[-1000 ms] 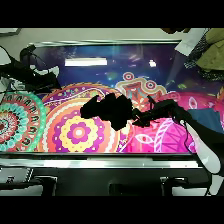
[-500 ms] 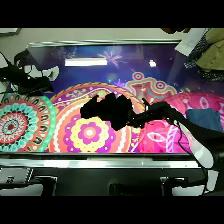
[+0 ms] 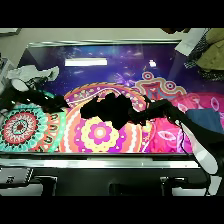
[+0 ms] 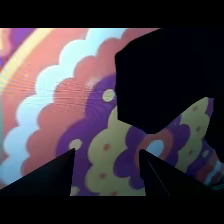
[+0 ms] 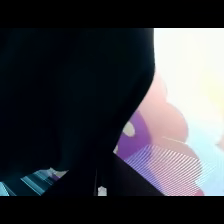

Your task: Fold the clothes and pants, and hang the long-sleeved shirts on hangers.

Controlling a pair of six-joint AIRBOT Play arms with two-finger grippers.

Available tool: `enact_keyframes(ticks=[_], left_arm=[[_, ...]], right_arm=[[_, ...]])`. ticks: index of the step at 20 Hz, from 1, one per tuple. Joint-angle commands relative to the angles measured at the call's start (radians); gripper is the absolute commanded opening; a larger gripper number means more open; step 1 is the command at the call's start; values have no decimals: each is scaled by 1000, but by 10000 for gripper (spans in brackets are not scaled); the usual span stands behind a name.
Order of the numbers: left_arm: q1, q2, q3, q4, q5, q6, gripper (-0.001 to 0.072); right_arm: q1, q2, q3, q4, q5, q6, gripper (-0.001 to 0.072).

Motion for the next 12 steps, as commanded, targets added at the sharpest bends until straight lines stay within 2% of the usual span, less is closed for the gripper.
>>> enact_keyframes(ticks=[1,9,12], left_arm=[[-48,-31,-174,-156,189,70,438],[-143,-110,-190,-248,395,101,438],[-161,-145,-189,-299,422,100,425]], right_arm=[[1,9,2,-18,-20,20,30],[1,9,2,-18,-64,23,30],[1,9,2,-14,-64,23,30]])
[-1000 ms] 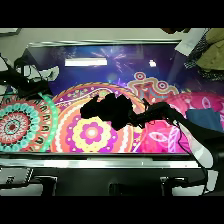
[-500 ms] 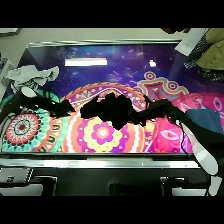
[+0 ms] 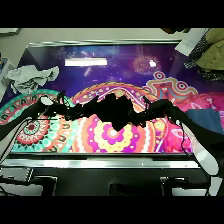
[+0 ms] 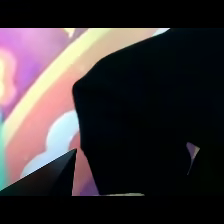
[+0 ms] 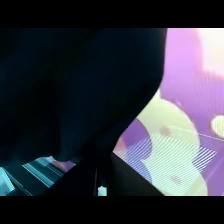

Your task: Fold the clothes and pants, and hang the long-sleeved shirts on hangers.

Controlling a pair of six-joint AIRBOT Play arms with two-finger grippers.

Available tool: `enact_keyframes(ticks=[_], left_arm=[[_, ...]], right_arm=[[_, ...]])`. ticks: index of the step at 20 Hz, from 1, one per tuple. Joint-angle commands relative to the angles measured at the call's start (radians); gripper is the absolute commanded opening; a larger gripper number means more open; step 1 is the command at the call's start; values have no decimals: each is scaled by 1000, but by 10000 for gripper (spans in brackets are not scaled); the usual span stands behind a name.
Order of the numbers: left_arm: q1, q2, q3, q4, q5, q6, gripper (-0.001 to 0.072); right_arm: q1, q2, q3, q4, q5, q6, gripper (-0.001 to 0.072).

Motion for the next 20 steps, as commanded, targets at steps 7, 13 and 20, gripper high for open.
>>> enact_keyframes(ticks=[7,13,20], left_arm=[[30,70,103,-46,-13,33,16],[111,319,378,91,-129,29,16],[113,610,619,238,-185,-93,17]], right_arm=[[0,161,68,-163,79,55,29],[1,380,392,-532,80,92,29],[1,623,644,-641,68,87,30]])
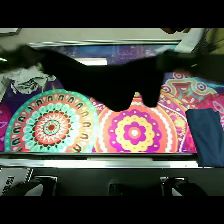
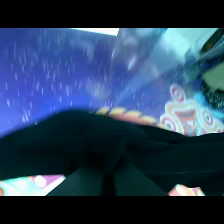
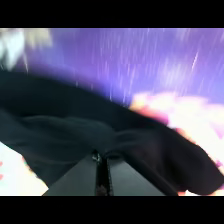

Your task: Fold the clothes and pants, and hang the long-sleeved shirts on hangers.

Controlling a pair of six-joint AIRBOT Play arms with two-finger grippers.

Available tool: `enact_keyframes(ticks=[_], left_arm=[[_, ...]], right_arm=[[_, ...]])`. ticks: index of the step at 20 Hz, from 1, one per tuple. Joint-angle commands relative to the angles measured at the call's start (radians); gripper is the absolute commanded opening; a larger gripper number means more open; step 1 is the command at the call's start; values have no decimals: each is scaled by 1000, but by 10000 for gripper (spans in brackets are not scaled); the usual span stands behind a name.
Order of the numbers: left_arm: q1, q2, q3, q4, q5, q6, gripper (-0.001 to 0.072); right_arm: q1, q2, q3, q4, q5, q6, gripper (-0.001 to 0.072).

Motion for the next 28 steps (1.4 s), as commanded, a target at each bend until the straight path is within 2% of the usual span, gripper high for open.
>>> enact_keyframes(ticks=[1,4,7,11,16,18,20,23,28], left_arm=[[3,163,83,113,-31,-92,17],[3,289,83,136,-40,-129,17],[3,359,82,135,-40,-130,17],[3,340,56,136,-55,-154,17],[1,180,-130,135,-54,-155,18],[1,76,-212,135,-50,-155,18],[1,-44,-283,135,-23,-154,18],[1,-241,-336,135,43,-150,18],[2,-451,-334,124,102,-143,18]], right_arm=[[0,143,102,-69,-3,3,30],[0,267,139,-71,-4,11,30],[0,354,144,-82,23,76,30],[0,321,143,-130,-8,207,30],[0,-12,141,-141,-227,426,30],[0,-201,141,-91,-269,438,30],[0,-390,141,-60,-233,437,31],[0,-639,141,-21,-86,436,30],[0,-826,141,124,69,437,32]])
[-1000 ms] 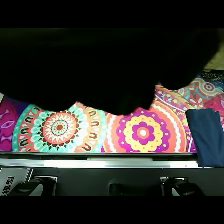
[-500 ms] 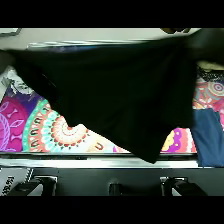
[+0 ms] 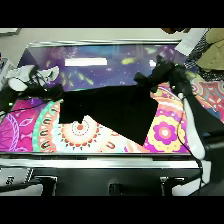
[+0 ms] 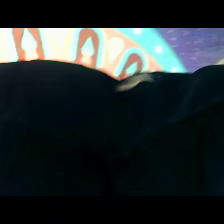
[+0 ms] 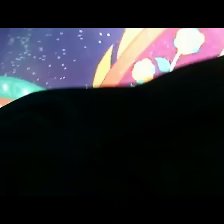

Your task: Fold the clothes and pants, and hang the long-sleeved shirts on hangers.

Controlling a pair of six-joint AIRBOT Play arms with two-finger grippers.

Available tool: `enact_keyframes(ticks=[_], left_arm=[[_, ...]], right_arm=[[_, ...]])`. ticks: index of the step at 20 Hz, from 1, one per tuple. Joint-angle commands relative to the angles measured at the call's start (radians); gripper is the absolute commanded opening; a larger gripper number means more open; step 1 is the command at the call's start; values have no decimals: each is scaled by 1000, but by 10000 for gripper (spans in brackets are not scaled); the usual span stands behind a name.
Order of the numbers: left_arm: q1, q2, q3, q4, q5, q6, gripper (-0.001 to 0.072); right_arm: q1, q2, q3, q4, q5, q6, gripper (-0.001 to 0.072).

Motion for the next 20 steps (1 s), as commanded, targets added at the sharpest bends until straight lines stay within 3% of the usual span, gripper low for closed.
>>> enact_keyframes(ticks=[1,2,5,6,12,14,16,20], left_arm=[[0,-126,-11,-5,47,3,18],[0,-131,-11,-5,50,3,18],[1,-127,-8,-5,64,22,19],[2,-127,-6,-5,64,22,18],[2,-126,-2,-4,55,23,18],[2,-126,-2,-4,49,23,18],[2,-126,-2,-5,48,22,18],[2,-126,-2,-4,49,22,19]], right_arm=[[0,-111,1,87,96,4,33],[-1,-107,2,87,90,3,49],[-40,-61,2,105,1,-41,295],[-71,-35,2,116,-51,-76,326],[-369,177,-66,125,-374,-317,343],[-436,249,-201,150,-400,-370,353],[-459,308,-383,208,-393,-438,430],[-435,353,-711,348,-360,-569,430]])
